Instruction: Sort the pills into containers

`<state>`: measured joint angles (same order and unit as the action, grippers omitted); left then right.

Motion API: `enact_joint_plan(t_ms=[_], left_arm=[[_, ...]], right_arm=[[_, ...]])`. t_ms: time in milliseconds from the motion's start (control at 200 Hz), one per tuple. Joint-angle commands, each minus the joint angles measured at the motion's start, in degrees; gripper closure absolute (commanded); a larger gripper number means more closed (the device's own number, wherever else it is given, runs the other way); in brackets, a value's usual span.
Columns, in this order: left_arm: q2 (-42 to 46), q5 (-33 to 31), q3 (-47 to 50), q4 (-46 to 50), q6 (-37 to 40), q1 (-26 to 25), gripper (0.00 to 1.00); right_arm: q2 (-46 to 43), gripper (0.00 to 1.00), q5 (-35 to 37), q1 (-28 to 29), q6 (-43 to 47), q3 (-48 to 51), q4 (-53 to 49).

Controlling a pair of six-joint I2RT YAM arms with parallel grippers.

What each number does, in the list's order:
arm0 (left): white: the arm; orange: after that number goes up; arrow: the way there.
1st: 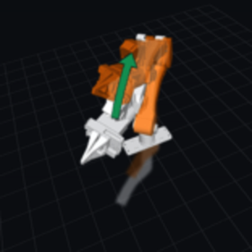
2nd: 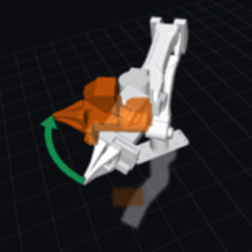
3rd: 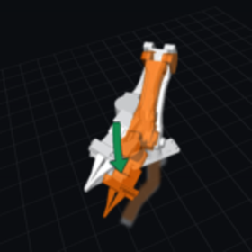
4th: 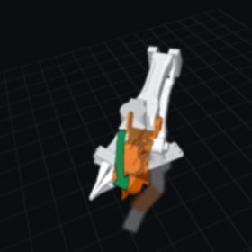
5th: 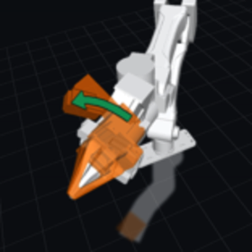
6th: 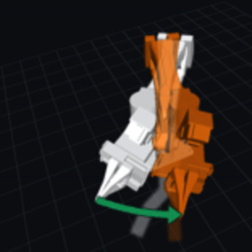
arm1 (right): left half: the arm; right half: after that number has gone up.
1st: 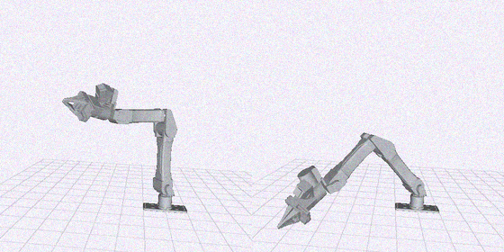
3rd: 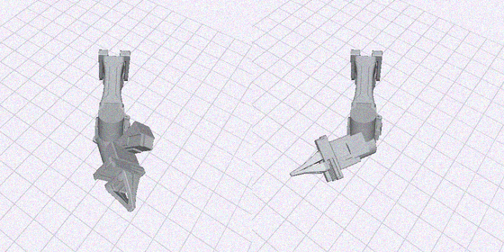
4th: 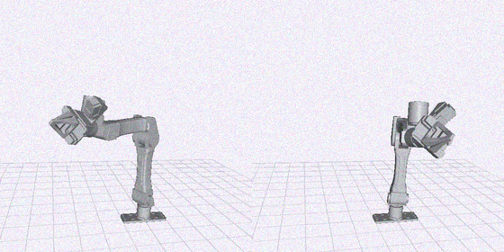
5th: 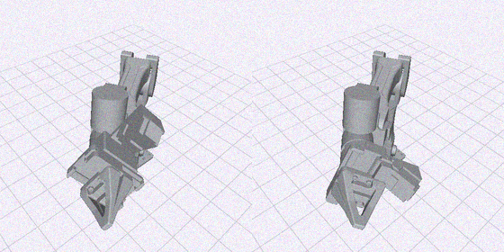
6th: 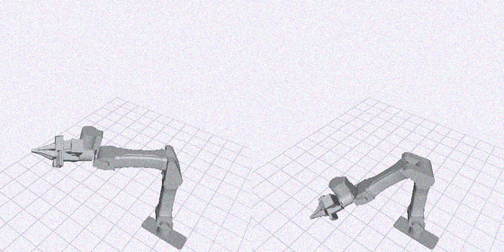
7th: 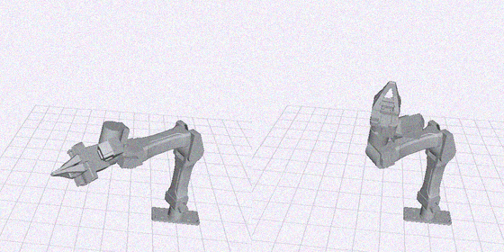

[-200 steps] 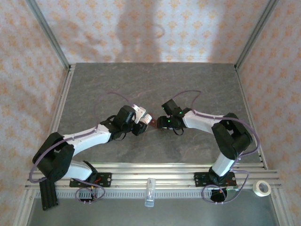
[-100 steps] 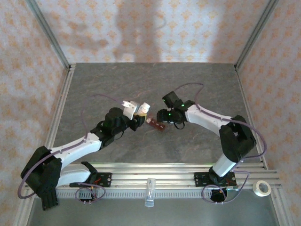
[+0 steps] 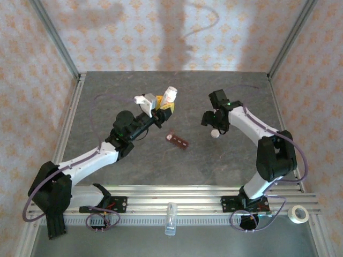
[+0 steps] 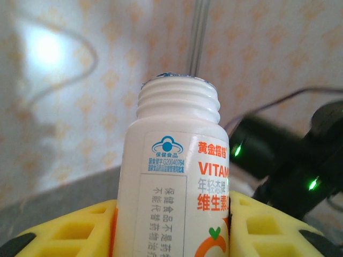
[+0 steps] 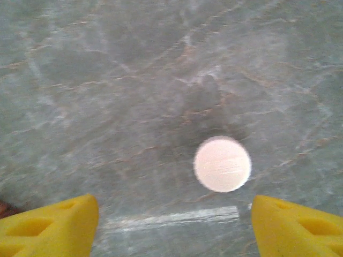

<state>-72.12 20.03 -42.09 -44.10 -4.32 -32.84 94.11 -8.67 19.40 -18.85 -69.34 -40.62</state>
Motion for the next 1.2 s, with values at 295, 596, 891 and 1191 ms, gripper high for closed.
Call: enact_joint_plan(t_ms=[295,596,891,1191], left_arm=[[-3.32,7.13,-3.23,-13.74,0.65,0.58,1.0],[-3.1,8.25,-2.12,-13.91,0.09,0.56,1.0],[-3.73,8.54,-2.29,-14.22,-0.6,0.56,1.0],[-4.38,8.89,-2.54,-14.39,-1.4,0.58,1.0]], right_arm=[[10.34,0.26,6.07,-0.59,3.28,-5.73,-6.75],[12.86,0.33,5.11,-1.77,3.13,-4.29,-4.94],[13.92,0.41,3.4,-2.52,3.12,-2.47,-2.82],[14.84,0.44,2.34,-2.61,2.93,-1.4,-1.49]])
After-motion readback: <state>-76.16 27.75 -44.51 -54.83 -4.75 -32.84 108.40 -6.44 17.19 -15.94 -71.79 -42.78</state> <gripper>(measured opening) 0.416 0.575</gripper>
